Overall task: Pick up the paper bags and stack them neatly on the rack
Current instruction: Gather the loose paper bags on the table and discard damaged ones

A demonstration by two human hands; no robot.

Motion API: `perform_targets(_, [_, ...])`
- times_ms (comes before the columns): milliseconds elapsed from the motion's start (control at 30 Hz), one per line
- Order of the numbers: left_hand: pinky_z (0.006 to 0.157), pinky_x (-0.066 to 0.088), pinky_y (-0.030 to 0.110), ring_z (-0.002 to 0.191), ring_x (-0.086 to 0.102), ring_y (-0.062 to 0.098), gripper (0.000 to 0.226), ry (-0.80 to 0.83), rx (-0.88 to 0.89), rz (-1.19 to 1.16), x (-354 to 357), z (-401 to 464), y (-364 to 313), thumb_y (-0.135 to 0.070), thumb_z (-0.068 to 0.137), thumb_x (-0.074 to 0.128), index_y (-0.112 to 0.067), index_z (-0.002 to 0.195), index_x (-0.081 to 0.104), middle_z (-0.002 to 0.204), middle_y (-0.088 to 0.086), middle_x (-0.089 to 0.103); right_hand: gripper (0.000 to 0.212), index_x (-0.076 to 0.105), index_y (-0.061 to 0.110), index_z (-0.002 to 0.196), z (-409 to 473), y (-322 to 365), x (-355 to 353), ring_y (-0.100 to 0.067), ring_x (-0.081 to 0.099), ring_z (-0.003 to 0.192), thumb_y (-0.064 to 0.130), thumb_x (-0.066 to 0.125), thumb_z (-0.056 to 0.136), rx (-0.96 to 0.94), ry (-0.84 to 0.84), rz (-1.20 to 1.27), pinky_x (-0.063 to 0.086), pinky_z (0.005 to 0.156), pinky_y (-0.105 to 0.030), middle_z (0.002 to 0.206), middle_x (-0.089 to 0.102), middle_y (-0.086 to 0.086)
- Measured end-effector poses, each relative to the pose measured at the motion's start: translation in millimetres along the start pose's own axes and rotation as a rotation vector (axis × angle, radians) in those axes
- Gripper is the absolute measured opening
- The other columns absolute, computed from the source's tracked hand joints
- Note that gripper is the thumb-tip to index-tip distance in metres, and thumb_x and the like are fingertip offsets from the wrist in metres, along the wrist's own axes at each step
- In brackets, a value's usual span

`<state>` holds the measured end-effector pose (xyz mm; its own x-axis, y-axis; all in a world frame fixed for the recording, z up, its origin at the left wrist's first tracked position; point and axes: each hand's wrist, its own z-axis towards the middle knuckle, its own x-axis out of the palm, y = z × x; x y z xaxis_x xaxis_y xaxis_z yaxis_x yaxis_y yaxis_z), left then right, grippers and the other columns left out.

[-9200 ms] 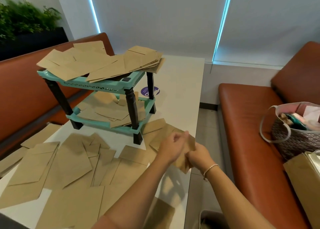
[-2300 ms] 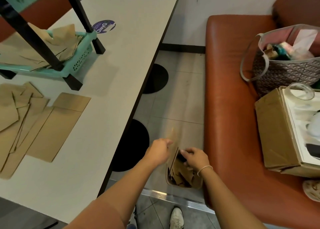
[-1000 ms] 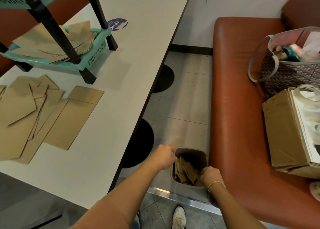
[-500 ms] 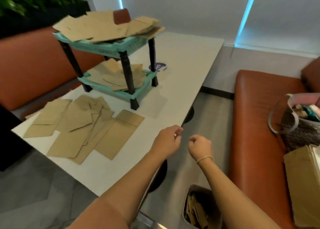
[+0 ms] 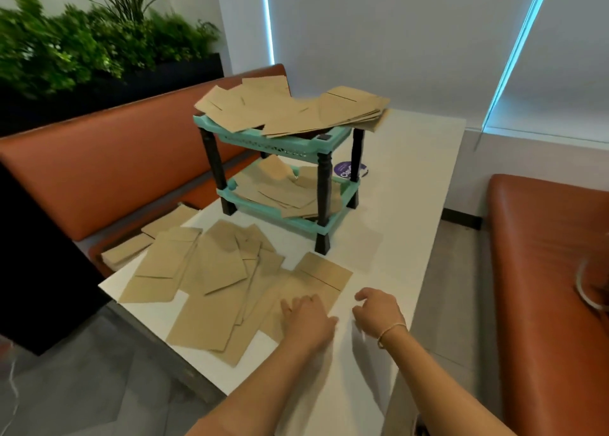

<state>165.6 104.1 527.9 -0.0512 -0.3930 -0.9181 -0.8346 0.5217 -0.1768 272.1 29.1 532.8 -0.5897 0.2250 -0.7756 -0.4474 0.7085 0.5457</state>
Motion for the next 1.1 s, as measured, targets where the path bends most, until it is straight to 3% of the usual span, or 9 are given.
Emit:
perform_targets(133, [0.101, 0.04, 0.037, 0.124, 0.047, 0.028, 0.052, 0.13, 0.15, -0.365, -13, 2, -9, -0.027, 0.097, 0.044, -0.016, 0.145, 0.027, 0.139, 0.011, 0.045, 0.041, 0.049, 0.017, 0.129, 2, 13, 8, -0.025, 0.055, 0.111, 0.026, 0.052, 0.089, 0.1, -0.037, -0.062, 0.047, 0.087, -0.03, 0.125, 0.055, -0.008])
perform_targets(267, [0.099, 0.042, 0.033, 0.119, 0.047, 0.024, 0.043, -0.043, 0.132, -0.284, -22, 16, 13, -0.018, 0.093, 0.045, -0.017, 0.136, 0.041, 0.134, 0.007, 0.047, 0.068, 0.041, 0.016, 0.128, -2, 18, 7, -0.027, 0.041, 0.12, 0.051, 0.068, 0.076, 0.223, -0.019, -0.149, 0.045, 0.091, -0.033, 0.128, 0.042, -0.008])
perform_targets(467, [0.117, 0.005, 0.045, 0.139, 0.023, 0.026, 0.063, -0.049, 0.02, 0.049, -23, 38, 53, -0.042, 0.093, 0.046, -0.007, 0.143, 0.029, 0.148, 0.009, 0.033, 0.083, 0.035, 0.017, 0.128, -5, 16, -1, -0.027, 0.032, 0.128, 0.055, 0.075, 0.066, 0.434, -0.094, -0.152, 0.044, 0.094, -0.036, 0.134, 0.035, -0.009])
perform_targets(567, [0.117, 0.005, 0.045, 0.134, 0.032, 0.024, 0.057, -0.032, 0.111, 0.059, -20, 35, 42, -0.041, 0.092, 0.046, -0.011, 0.139, 0.036, 0.14, 0.008, 0.043, 0.087, 0.035, 0.014, 0.129, -4, 13, -8, -0.028, 0.034, 0.127, 0.052, 0.079, 0.063, 0.542, -0.119, -0.102, 0.045, 0.093, -0.037, 0.135, 0.037, -0.011])
perform_targets(667, [0.116, 0.016, 0.04, 0.12, 0.046, 0.024, 0.04, -0.034, 0.259, -0.028, -18, 27, 23, -0.024, 0.093, 0.048, -0.012, 0.131, 0.045, 0.124, 0.007, 0.056, 0.095, 0.044, 0.011, 0.122, 2, 0, -7, -0.025, 0.052, 0.11, 0.055, 0.084, 0.049, 0.654, -0.109, 0.009, 0.053, 0.087, -0.036, 0.121, 0.05, -0.011])
perform_targets(767, [0.097, 0.041, 0.028, 0.111, 0.053, 0.024, 0.04, 0.005, 0.367, -0.235, -13, 24, 15, -0.007, 0.093, 0.044, -0.016, 0.132, 0.047, 0.122, 0.009, 0.056, 0.067, 0.056, 0.01, 0.093, 1, -10, -10, -0.016, 0.063, 0.079, 0.056, 0.083, 0.053, 0.671, -0.023, 0.04, 0.056, 0.07, -0.027, 0.089, 0.062, -0.004])
perform_targets(833, [0.091, 0.045, 0.027, 0.11, 0.055, 0.021, 0.042, 0.012, 0.397, -0.306, -10, 27, 14, -0.004, 0.093, 0.043, -0.018, 0.133, 0.047, 0.125, 0.007, 0.056, 0.052, 0.053, 0.01, 0.083, -2, -10, -16, -0.016, 0.06, 0.072, 0.051, 0.079, 0.064, 0.682, -0.002, 0.048, 0.056, 0.068, -0.026, 0.083, 0.059, -0.003])
perform_targets(967, [0.098, 0.038, 0.028, 0.122, 0.041, 0.018, 0.041, -0.048, 0.347, -0.226, -10, 38, 19, -0.019, 0.09, 0.056, -0.019, 0.13, 0.046, 0.133, 0.002, 0.045, 0.049, 0.049, 0.008, 0.09, -4, -12, -21, -0.021, 0.062, 0.081, 0.043, 0.077, 0.071, 0.7, 0.022, 0.047, 0.057, 0.072, -0.029, 0.093, 0.058, -0.007])
perform_targets(1100, [0.114, 0.014, 0.045, 0.142, 0.011, 0.031, 0.084, 0.021, 0.248, -0.006, -12, 48, 27, -0.061, 0.078, 0.059, -0.022, 0.144, 0.026, 0.155, 0.009, 0.014, 0.036, 0.052, 0.008, 0.08, -3, -16, -23, -0.021, 0.068, 0.07, 0.034, 0.076, 0.073, 0.732, 0.006, 0.002, 0.056, 0.053, -0.026, 0.086, 0.065, -0.007])
